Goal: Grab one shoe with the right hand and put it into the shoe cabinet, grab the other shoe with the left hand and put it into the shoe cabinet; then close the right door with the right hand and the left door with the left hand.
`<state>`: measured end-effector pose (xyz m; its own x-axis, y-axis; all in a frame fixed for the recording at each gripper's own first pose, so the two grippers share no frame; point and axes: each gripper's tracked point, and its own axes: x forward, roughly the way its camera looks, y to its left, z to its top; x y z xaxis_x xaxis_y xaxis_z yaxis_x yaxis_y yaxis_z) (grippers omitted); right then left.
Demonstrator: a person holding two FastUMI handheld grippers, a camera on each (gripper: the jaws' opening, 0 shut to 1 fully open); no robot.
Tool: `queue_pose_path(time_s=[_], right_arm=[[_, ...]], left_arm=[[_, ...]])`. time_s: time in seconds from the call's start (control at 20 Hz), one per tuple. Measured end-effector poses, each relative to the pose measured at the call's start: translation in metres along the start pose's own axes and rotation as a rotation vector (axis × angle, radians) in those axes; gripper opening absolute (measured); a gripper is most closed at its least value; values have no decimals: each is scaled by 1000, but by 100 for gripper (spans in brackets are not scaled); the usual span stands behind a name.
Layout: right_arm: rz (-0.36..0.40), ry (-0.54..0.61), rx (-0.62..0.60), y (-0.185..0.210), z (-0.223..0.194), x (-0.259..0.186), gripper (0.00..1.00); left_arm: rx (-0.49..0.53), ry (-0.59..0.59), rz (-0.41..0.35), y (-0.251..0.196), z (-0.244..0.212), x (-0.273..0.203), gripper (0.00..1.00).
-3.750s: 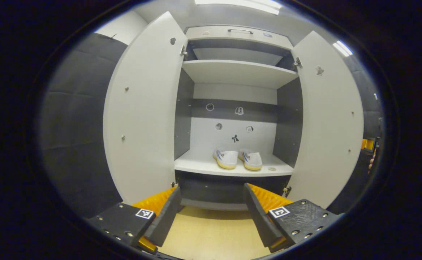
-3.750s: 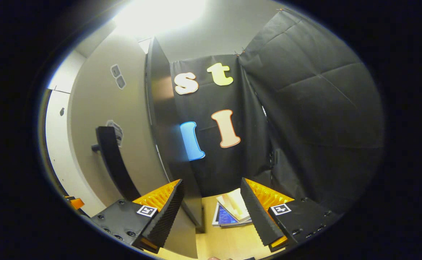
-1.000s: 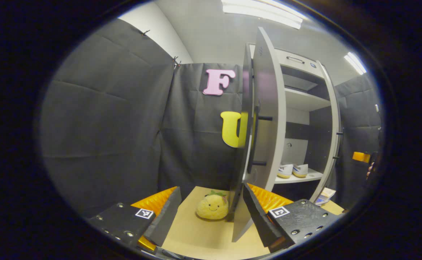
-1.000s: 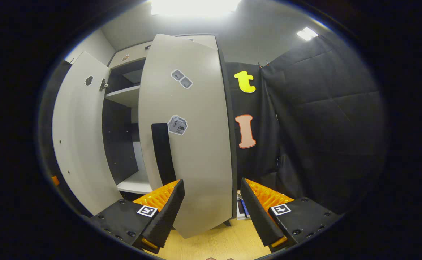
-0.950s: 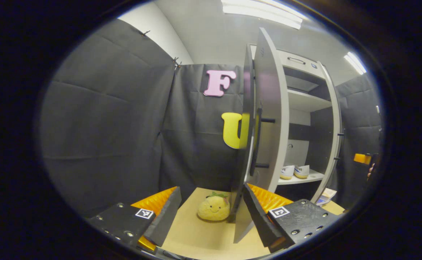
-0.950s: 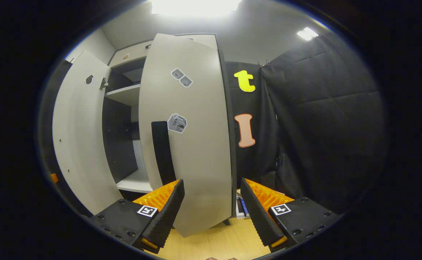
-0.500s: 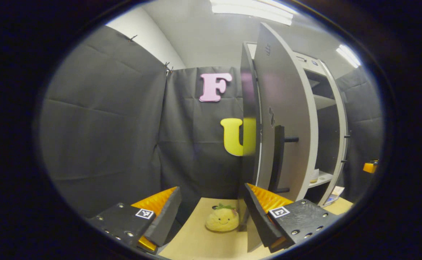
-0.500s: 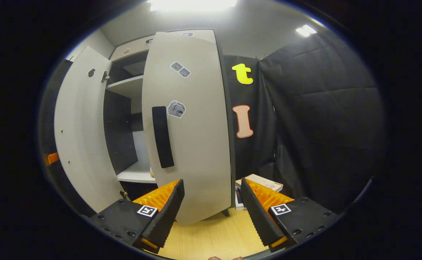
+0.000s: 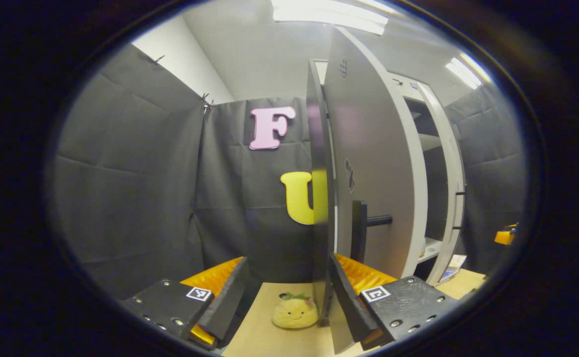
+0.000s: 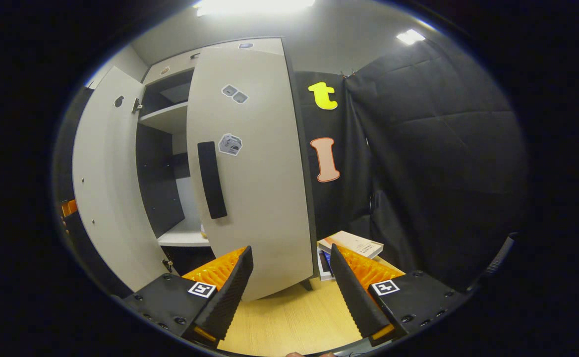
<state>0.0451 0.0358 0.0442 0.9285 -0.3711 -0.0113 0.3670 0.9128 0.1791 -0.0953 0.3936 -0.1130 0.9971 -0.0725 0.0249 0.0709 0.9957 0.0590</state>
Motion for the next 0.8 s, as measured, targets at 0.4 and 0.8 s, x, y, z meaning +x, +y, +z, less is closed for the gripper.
queue_pose_path(time_s=[0.4,0.8], right_arm=[[5,17,30,-1,-6,13,98],[21,66,30,-1,-18,25,98]], left_arm=[[-46,21,-40,-27,-6,2,90],[-117,68,-44,-80,-7,-2,89]])
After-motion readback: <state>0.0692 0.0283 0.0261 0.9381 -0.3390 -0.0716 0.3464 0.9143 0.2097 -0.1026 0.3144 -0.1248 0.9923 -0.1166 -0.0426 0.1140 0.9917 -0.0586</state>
